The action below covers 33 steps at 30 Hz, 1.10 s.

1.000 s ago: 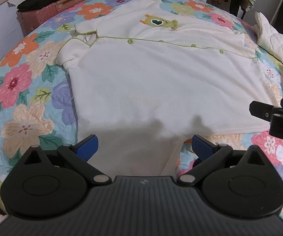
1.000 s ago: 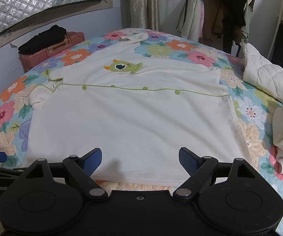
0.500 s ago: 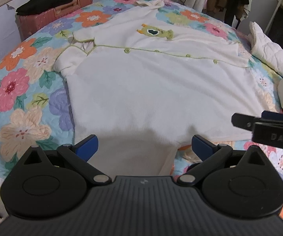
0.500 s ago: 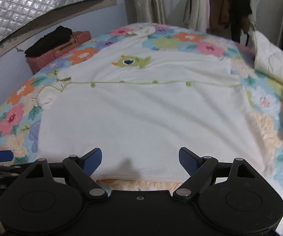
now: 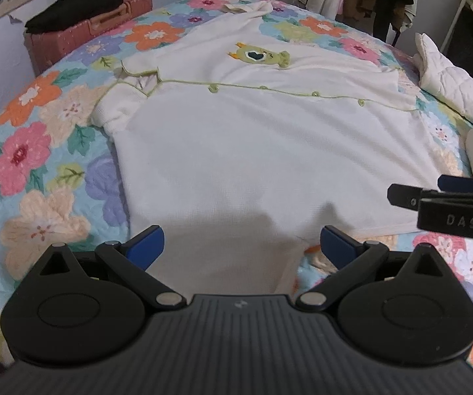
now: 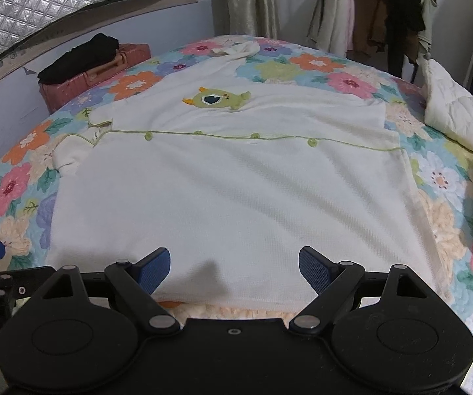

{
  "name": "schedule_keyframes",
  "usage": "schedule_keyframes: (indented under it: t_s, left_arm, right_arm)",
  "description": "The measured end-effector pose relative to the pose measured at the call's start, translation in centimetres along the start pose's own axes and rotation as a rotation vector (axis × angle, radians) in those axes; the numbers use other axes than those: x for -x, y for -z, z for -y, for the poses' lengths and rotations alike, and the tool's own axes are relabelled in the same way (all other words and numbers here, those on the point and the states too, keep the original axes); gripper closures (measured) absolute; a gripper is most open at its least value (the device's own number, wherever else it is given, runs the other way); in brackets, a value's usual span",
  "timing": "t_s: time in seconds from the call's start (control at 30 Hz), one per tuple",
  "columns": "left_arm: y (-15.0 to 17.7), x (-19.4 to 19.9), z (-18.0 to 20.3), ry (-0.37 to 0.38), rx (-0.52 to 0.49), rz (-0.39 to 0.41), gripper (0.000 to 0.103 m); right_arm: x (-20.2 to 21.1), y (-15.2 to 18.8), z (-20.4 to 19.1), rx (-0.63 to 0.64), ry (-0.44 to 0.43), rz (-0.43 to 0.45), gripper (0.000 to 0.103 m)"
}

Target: Fold clothes

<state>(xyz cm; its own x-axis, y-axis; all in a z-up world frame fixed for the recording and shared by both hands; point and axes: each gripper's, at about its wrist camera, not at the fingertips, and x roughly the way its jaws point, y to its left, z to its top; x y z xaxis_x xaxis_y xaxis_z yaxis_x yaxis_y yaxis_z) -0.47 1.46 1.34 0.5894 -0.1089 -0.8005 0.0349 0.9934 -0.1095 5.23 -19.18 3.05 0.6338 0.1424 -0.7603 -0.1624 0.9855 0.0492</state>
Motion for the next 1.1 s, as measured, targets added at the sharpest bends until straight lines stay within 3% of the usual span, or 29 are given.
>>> schedule_keyframes:
  t_s: [0.03,0.1,0.27,0.33,0.4,0.53,0.67,0.73,0.8,0.9,0.93,1.0,1.1]
  left_arm:
    - [-0.1,0.0,-0.4,0.000,-0.008,0.005,0.000]
    - [-0.8,0.4,-2.6,-0.008,0.004,0.033,0.000]
    - [-1.1,-0.2,-7.4,-0.119,0.048,0.004,0.002]
    - [-0.6,-0.9,-8.5,-0.099,0.103,-0.036,0.003]
    - [-0.2,-1.4,-9.2,-0.056,0.147,-0.059,0.008]
    - [0.1,-1.7,-8.8,-0.107,0.121,-0.049,0.012]
    - [0.3,-1.7,-8.9,-0.082,0.133,-0.055,0.014]
    - [0.2,-1.8,-9.8,-0.046,0.170,-0.062,0.014]
    - [0.1,-1.6,-10.5,-0.057,0.196,-0.054,0.014]
    - [-0.3,-1.5,-10.9,-0.067,0.199,-0.048,0.014]
    - [-0.5,-1.5,-11.0,-0.065,0.196,-0.047,0.014]
    - [-0.9,-1.5,-11.2,-0.061,0.192,-0.046,0.014]
    - [-1.5,-1.5,-11.5,-0.056,0.185,-0.045,0.014]
  right_arm:
    - [-0.1,-0.2,-0.1,0.008,-0.015,0.008,0.014]
    - [-0.7,-0.6,0.0,0.051,-0.142,0.056,0.014]
    - [-4.7,-1.7,-0.5,0.006,-0.373,-0.082,0.012]
    - [-5.4,-1.5,-1.5,0.022,-0.455,-0.119,0.012]
    - [-5.5,-0.6,-3.3,0.112,-0.538,-0.148,0.013]
    - [-4.9,2.2,-7.4,0.353,-0.697,-0.215,0.024]
    - [-4.3,4.5,-9.9,0.500,-0.809,-0.300,0.027]
    - [-4.3,5.5,-10.9,0.579,-0.814,-0.334,0.027]
    - [-4.7,6.3,-11.8,0.643,-0.802,-0.355,0.034]
    - [-6.9,6.8,-13.0,0.686,-0.779,-0.398,0.080]
    - [-7.4,6.5,-13.2,0.676,-0.776,-0.396,0.089]
    - [-8.2,5.7,-13.3,0.650,-0.769,-0.384,0.096]
    - [-8.2,3.2,-12.7,0.619,-0.747,-0.300,0.099]
